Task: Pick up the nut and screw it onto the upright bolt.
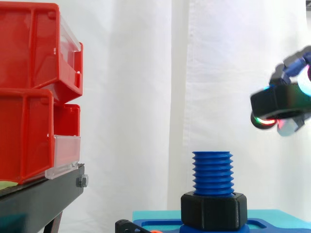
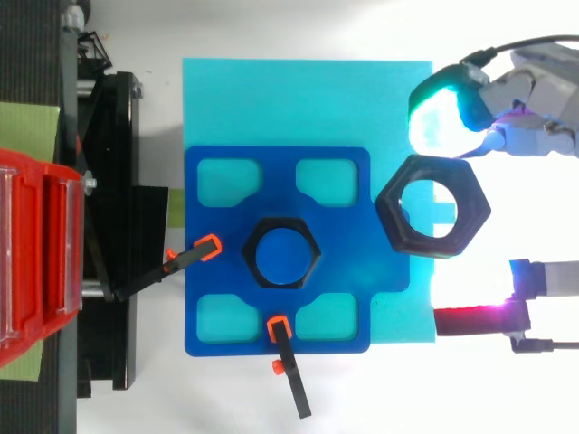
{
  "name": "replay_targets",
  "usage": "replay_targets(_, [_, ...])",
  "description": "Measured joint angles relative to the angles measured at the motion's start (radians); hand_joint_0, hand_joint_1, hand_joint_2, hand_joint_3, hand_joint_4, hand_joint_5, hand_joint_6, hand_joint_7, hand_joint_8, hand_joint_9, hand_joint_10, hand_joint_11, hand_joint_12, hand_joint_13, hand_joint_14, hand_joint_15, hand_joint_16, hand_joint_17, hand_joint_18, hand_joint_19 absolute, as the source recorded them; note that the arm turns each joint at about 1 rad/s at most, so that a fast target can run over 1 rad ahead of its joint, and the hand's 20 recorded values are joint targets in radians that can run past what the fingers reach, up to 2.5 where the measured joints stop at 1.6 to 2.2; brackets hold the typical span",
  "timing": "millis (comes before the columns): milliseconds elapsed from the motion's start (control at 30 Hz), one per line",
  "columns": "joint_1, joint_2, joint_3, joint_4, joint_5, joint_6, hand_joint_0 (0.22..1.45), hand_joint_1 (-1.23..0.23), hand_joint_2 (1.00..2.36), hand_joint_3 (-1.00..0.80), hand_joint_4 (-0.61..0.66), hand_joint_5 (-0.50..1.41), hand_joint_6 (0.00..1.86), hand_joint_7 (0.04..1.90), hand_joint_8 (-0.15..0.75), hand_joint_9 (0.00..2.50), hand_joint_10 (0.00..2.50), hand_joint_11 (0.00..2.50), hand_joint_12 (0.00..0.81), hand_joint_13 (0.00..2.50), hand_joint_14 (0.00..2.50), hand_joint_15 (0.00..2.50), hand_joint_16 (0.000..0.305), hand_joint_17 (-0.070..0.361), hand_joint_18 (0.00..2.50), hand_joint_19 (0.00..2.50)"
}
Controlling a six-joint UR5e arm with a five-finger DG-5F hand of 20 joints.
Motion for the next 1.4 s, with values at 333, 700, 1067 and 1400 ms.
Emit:
replay_targets(333, [-0.041, 0.000, 0.050, 0.042, -0.115, -0.065, 0.57, -0.70, 1.00, -0.50, 0.31, -0.16, 0.50, 1.04, 0.329, 0.85, 0.01, 0.28, 0.282, 0.77, 0.00, 0.05, 0.025, 0.056, 0.46, 0.00])
replay_targets(700, [-0.063, -0.046, 0.051, 0.165, -0.207, -0.167, 0.57, -0.70, 1.00, -0.50, 0.31, -0.16, 0.50, 1.03, 0.328, 0.85, 0.01, 0.27, 0.284, 0.77, 0.00, 0.05, 0.025, 0.057, 0.46, 0.00])
replay_targets(1067, [-0.076, -0.084, 0.055, 0.218, -0.254, -0.182, 0.57, -0.69, 1.00, -0.50, 0.31, -0.16, 0.50, 1.03, 0.329, 0.85, 0.01, 0.27, 0.283, 0.77, 0.00, 0.05, 0.025, 0.057, 0.46, 0.00])
replay_targets(1400, [-0.100, -0.135, 0.061, 0.258, -0.292, -0.182, 0.56, -0.69, 1.00, -0.50, 0.31, -0.16, 0.50, 1.04, 0.331, 0.86, 0.01, 0.27, 0.286, 0.77, 0.00, 0.05, 0.026, 0.058, 0.46, 0.00])
